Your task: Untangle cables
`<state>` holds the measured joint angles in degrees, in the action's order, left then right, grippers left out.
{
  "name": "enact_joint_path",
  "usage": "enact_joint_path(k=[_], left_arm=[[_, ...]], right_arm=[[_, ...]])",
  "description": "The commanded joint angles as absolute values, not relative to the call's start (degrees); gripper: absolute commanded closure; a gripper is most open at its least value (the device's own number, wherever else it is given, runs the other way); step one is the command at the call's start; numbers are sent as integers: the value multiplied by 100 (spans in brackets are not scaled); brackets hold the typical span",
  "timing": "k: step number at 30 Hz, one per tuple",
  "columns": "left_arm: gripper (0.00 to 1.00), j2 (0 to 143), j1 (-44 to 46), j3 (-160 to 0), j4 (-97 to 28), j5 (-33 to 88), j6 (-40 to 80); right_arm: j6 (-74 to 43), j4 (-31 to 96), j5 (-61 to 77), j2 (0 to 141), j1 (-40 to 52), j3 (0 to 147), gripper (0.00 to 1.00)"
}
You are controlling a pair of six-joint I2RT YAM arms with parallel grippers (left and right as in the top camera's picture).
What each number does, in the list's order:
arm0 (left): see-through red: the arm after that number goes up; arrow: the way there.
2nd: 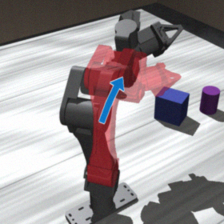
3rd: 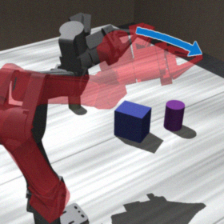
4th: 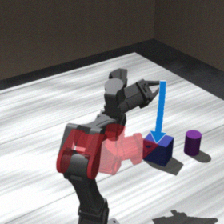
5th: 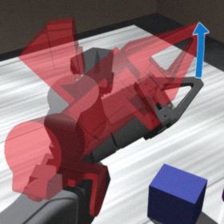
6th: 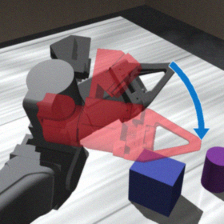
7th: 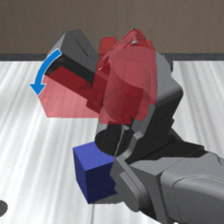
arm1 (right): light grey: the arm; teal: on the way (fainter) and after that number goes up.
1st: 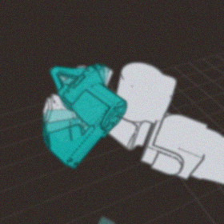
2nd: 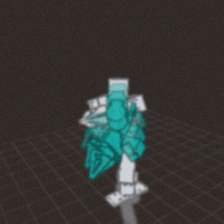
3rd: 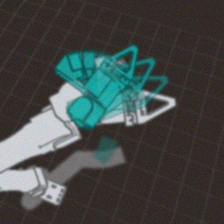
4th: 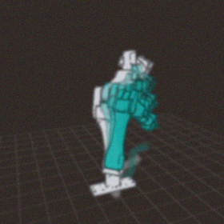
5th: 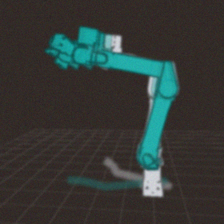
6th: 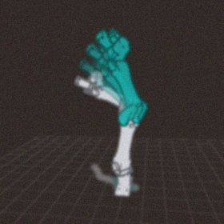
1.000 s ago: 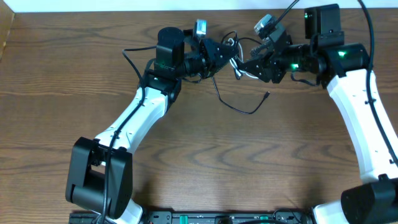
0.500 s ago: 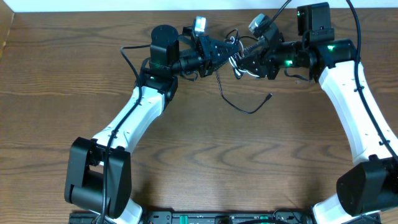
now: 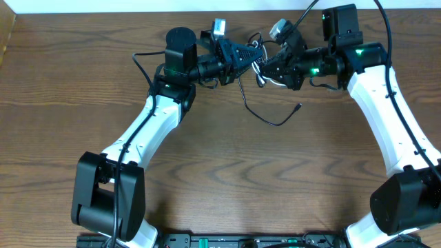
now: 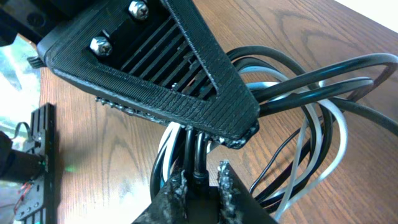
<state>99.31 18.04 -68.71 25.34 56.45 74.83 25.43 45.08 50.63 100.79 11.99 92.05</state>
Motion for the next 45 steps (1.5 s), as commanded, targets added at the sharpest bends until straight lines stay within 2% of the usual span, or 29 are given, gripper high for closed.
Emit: enact_joint_path(k=[1, 4, 7, 10, 14, 22, 27, 36, 41, 45], left_arm=[[92, 9841, 1828, -6895, 2606, 5693, 7531], [92, 9841, 1828, -6895, 2604, 5697, 7518], [83, 9841, 1828, -6895, 2598, 5701, 7181], [60, 9841, 1828, -6895, 2379, 5699, 6851], [48, 9841, 1828, -6895, 1973, 5699, 6195], [47, 9841, 1828, -6895, 1645, 5701, 5747], [61, 9843, 1835, -6884, 1249, 5743, 5155], [62, 9848, 1986, -6877, 858, 5686, 4086], [62, 9848, 2080, -6877, -5, 4309, 4075], [62, 9848, 2250, -6877, -239, 3542, 4075]], right_arm=[[2576, 4510, 5120, 10143, 1284, 9174, 96], [2399, 4434, 5116, 10143, 1264, 9174, 99], [1905, 4230, 5118, 10138, 1197, 9177, 99], [1594, 4154, 5116, 10136, 1116, 9177, 99], [1372, 4119, 5078, 10136, 1044, 9177, 99], [812, 4003, 4746, 10136, 982, 9177, 99], [423, 3806, 4807, 10136, 961, 9181, 99], [-189, 3232, 5260, 10125, 930, 9181, 99], [-189, 3164, 5529, 10060, 930, 9181, 99], [-191, 3183, 5531, 10001, 930, 9181, 99]])
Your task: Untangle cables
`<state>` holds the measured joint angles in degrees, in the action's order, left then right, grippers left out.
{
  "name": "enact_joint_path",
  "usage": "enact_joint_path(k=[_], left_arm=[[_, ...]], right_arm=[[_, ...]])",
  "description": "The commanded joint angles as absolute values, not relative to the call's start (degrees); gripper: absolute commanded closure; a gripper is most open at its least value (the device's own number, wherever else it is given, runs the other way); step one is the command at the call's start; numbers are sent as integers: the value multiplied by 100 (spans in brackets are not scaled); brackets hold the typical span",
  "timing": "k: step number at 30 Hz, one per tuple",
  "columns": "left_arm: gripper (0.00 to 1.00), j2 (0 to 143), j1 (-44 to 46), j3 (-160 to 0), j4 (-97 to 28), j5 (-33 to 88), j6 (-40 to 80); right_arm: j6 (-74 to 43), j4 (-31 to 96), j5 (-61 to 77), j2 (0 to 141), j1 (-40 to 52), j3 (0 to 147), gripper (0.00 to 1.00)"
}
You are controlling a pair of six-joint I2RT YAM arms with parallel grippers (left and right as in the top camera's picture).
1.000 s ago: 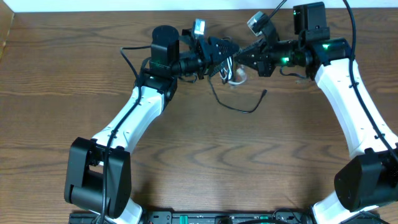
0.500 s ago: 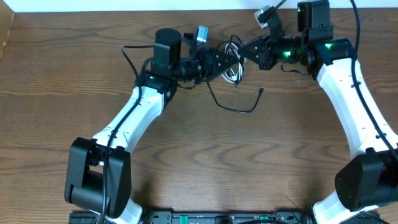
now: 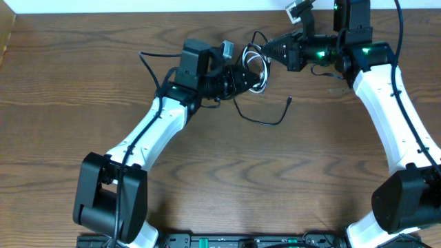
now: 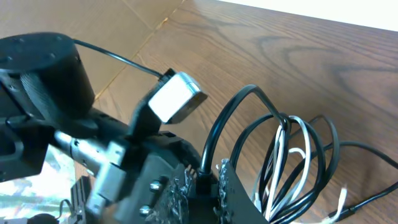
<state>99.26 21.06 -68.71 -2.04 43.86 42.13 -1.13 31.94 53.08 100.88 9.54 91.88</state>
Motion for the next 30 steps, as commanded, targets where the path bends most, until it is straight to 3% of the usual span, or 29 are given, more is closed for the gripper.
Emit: enact_joint_path(k=[1, 16, 20, 24, 30], left_arm=[[61, 9848, 2331, -6877, -235, 3321, 4075], [44, 9880, 3103, -6877, -141, 1378, 3944], [38, 9880, 3236, -6877, -40, 1382, 2759], [20, 9878, 3535, -6877, -40, 1382, 899], [17, 9889, 4016, -6877, -38, 290, 489]], right_arm=[[-191, 3186, 5540, 9990, 930, 9181, 99], [-279, 3212, 5570, 9985, 941, 9181, 99], [-276, 3201, 5566, 9985, 941, 9181, 99], [-276, 3190, 5566, 9985, 939, 9181, 99], [-276, 3205, 5568, 9985, 939, 9181, 99]])
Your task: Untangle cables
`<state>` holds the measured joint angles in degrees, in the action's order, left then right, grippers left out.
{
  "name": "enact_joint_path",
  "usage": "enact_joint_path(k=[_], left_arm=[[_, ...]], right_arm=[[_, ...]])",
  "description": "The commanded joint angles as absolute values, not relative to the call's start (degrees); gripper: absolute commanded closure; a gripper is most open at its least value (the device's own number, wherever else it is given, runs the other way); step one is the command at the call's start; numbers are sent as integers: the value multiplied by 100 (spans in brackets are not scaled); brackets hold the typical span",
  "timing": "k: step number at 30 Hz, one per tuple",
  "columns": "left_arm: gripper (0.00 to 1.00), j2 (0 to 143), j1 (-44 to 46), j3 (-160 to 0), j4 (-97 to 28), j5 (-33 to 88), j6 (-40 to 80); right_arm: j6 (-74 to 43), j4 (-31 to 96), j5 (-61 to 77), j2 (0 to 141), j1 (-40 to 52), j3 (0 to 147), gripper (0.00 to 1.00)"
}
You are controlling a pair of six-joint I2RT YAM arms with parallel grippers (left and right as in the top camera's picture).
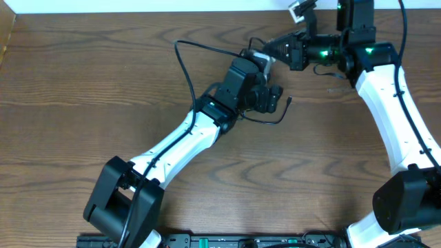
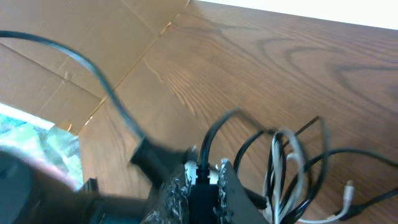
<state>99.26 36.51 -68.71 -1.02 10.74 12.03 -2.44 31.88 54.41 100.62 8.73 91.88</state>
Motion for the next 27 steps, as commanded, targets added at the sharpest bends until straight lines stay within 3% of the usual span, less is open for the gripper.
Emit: enact_joint_path(k=[1, 13, 16, 19, 23, 27], left_arm=[[17, 9896, 4053, -6877, -30, 102, 491], [19, 10165, 4104, -6877, 3, -373, 495], [20, 10062, 4077, -6879, -40, -373, 613], [21, 9885, 3870, -6879, -506, -370, 1664], [23, 9915, 3417, -6879, -1481, -353, 3409], [24, 10123, 3153, -6879, -1527, -344, 3708]], right_arm=[[-276, 3205, 5568, 9985, 939, 9181, 99], [-283, 3192, 5356, 9985, 808, 9181, 98], [-397, 3218, 4646, 9988, 655, 9181, 84], [-558, 3426, 3627, 10005, 576, 9181, 71], [-558, 3601, 3221, 10151, 626, 9179, 70], [-558, 3647, 3157, 10307, 714, 9179, 71]])
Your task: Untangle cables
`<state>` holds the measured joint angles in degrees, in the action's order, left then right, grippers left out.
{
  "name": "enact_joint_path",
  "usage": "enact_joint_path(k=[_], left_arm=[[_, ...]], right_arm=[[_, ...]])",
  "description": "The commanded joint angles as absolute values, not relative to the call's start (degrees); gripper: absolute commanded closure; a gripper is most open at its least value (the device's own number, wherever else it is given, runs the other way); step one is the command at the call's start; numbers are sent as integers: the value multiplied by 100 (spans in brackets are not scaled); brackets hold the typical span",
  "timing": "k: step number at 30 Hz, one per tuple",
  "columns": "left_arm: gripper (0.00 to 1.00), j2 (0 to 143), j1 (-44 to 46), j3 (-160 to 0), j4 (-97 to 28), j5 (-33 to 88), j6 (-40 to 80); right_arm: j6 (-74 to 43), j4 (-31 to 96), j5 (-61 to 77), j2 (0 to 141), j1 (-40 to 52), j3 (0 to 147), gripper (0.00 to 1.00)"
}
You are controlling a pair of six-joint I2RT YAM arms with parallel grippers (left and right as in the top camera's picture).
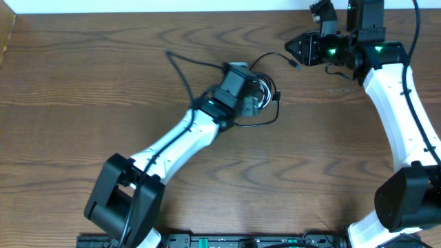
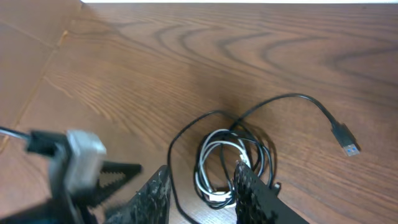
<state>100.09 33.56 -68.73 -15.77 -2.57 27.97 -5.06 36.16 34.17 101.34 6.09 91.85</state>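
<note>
A coil of black and white cables (image 2: 231, 163) lies on the wooden table (image 2: 186, 56), also seen from overhead as the coil (image 1: 267, 88). One black lead runs out of it to a USB plug (image 2: 348, 140). My right gripper (image 2: 202, 174) hangs open above the coil with nothing between its fingers; in the overhead view the right gripper (image 1: 288, 47) is at the back right. My left gripper (image 1: 256, 96) is at the coil's left side. Its serrated fingers (image 2: 118, 172) show only in part, so whether they grip cannot be told.
A thin black lead (image 1: 180, 63) trails left from the left wrist. A loose black loop (image 1: 265, 121) lies in front of the coil. The table's back edge meets a white wall (image 1: 207, 5). Cardboard (image 2: 22, 74) borders the table's left end.
My right gripper was shut on a black cable; now it is open, a little further right, and the coil lies on the table. The left gripper has shifted slightly left at the coil.
At first both grippers met at the tangled coil near the table's back, the right shut on black cables. Then the right held a black cable further back while the left arm reached across to the coil. Now the right is open and the coil lies flat.
</note>
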Motion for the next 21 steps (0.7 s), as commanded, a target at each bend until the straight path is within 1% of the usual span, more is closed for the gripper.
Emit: enact_joint_path(k=[1, 5, 8, 10, 16, 21], left_arm=[[24, 10210, 3111, -6879, -1452, -344, 3745], [23, 10663, 2998, -6879, -982, -346, 3892], [24, 11177, 2976, -6879, -360, -346, 3887], [28, 11461, 2987, -6879, -69, -349, 3760], [33, 11804, 2987, -6879, 202, -375, 3487], [36, 12320, 3070, -6879, 705, -373, 3037]], right_arm=[[-558, 3649, 3155, 10342, 725, 9179, 72], [-554, 3721, 3140, 10379, 722, 9179, 72], [-552, 3844, 3035, 10379, 722, 9179, 72], [-550, 3929, 3011, 10379, 722, 9179, 72], [-550, 3972, 3011, 10379, 722, 9179, 72], [-548, 3972, 3011, 10379, 722, 9179, 71]])
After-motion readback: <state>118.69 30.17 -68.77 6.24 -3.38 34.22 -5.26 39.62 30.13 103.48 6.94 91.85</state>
